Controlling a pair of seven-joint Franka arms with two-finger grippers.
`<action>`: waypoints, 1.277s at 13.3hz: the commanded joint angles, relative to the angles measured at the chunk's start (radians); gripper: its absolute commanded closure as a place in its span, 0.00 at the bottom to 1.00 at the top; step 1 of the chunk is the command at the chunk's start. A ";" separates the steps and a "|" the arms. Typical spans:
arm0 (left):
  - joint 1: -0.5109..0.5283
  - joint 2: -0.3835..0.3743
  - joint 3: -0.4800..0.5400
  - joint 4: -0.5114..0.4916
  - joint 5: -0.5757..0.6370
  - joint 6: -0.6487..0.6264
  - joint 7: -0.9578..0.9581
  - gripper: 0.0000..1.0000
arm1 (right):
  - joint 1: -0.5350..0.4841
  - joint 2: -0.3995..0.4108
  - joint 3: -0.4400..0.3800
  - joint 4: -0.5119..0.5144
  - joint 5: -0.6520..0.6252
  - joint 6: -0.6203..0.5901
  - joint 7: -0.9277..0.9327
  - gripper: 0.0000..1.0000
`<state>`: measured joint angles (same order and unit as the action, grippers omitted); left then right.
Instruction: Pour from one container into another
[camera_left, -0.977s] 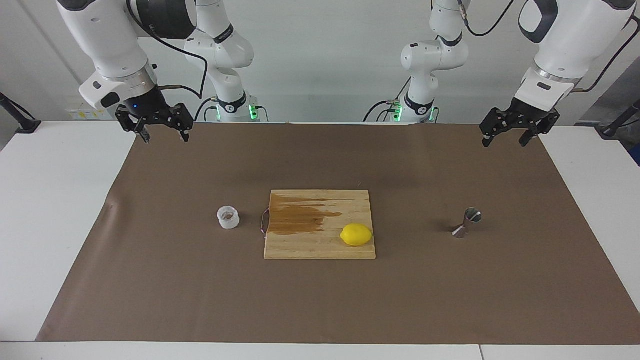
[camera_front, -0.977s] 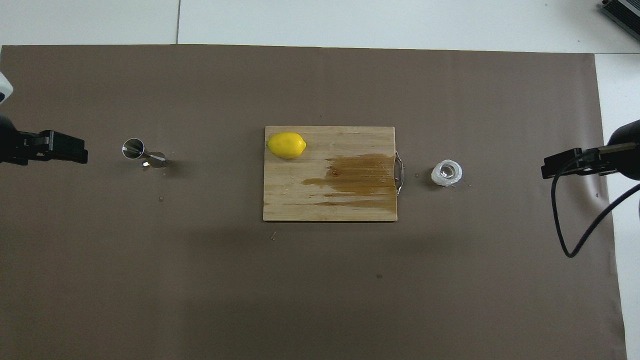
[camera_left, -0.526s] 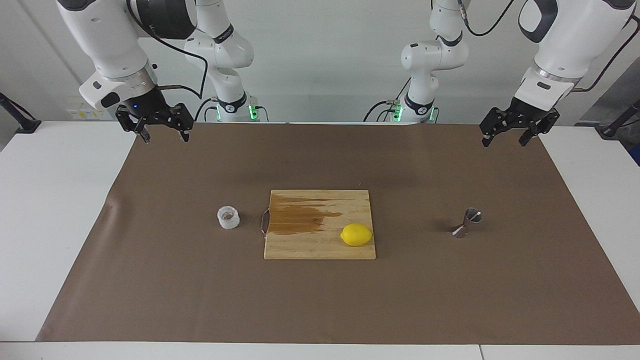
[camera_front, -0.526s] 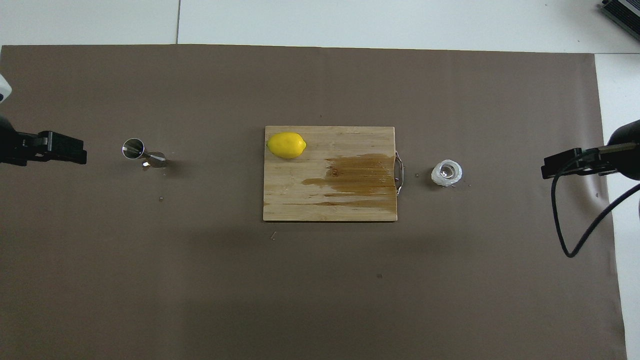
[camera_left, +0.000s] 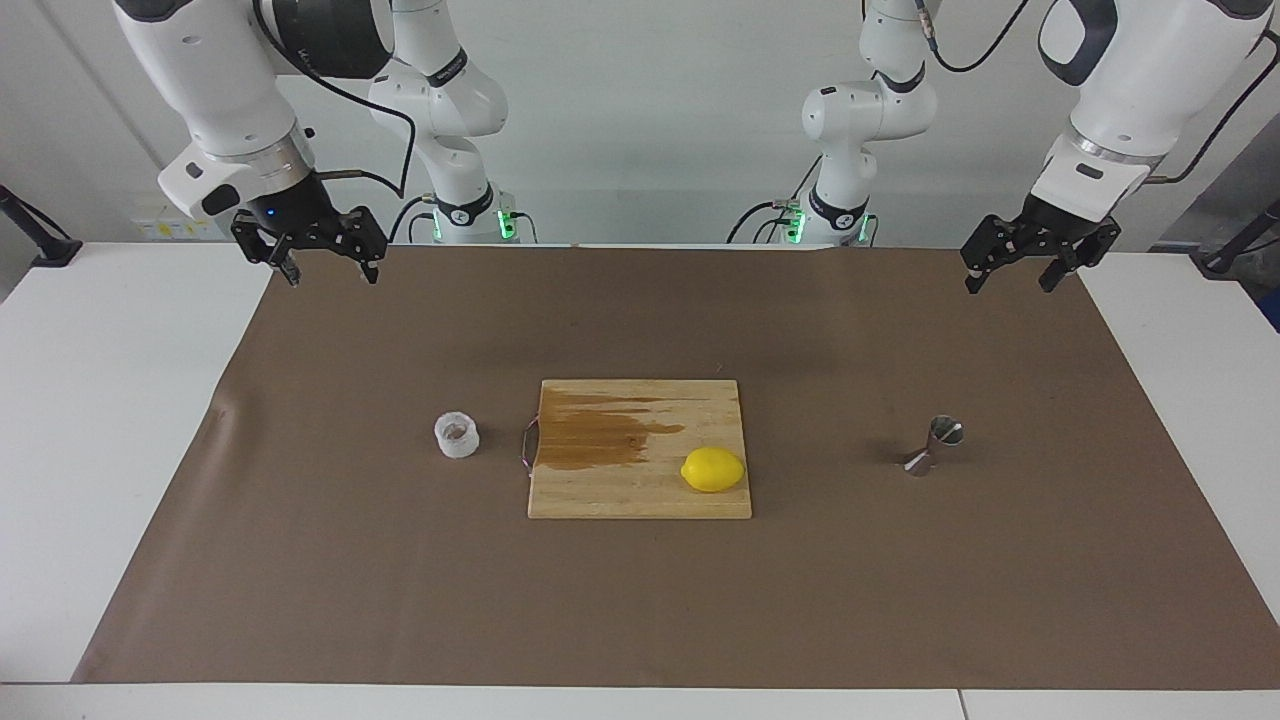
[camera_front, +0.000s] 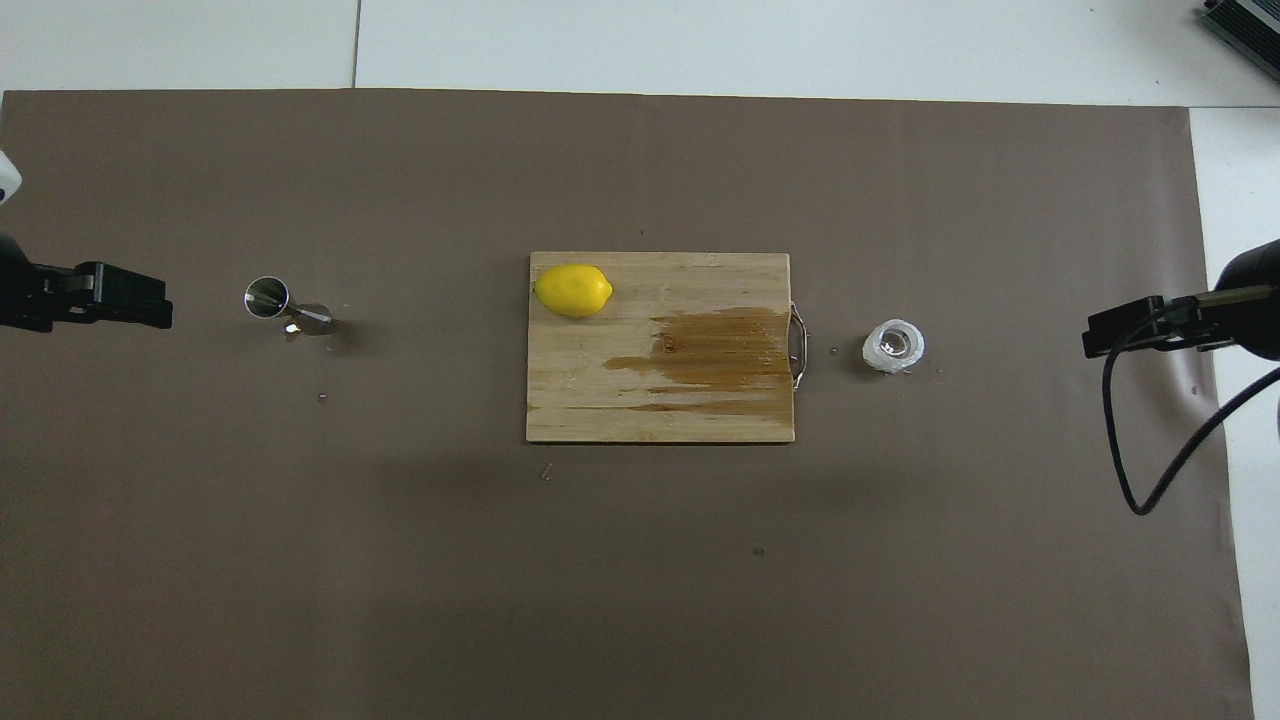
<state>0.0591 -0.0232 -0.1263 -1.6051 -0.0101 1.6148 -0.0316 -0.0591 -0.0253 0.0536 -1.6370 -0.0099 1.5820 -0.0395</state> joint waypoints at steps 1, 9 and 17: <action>-0.009 -0.034 -0.004 -0.038 -0.007 0.007 0.007 0.00 | -0.007 -0.004 0.006 -0.006 -0.007 -0.005 0.021 0.00; 0.002 -0.047 -0.004 -0.082 -0.033 0.037 -0.013 0.00 | -0.007 -0.005 0.006 -0.006 -0.007 -0.005 0.021 0.00; 0.097 0.029 0.001 -0.102 -0.140 0.039 -0.083 0.00 | -0.007 -0.004 0.006 -0.006 -0.007 -0.005 0.021 0.00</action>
<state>0.1079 -0.0294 -0.1197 -1.6962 -0.1154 1.6357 -0.1103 -0.0591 -0.0253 0.0536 -1.6370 -0.0099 1.5820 -0.0395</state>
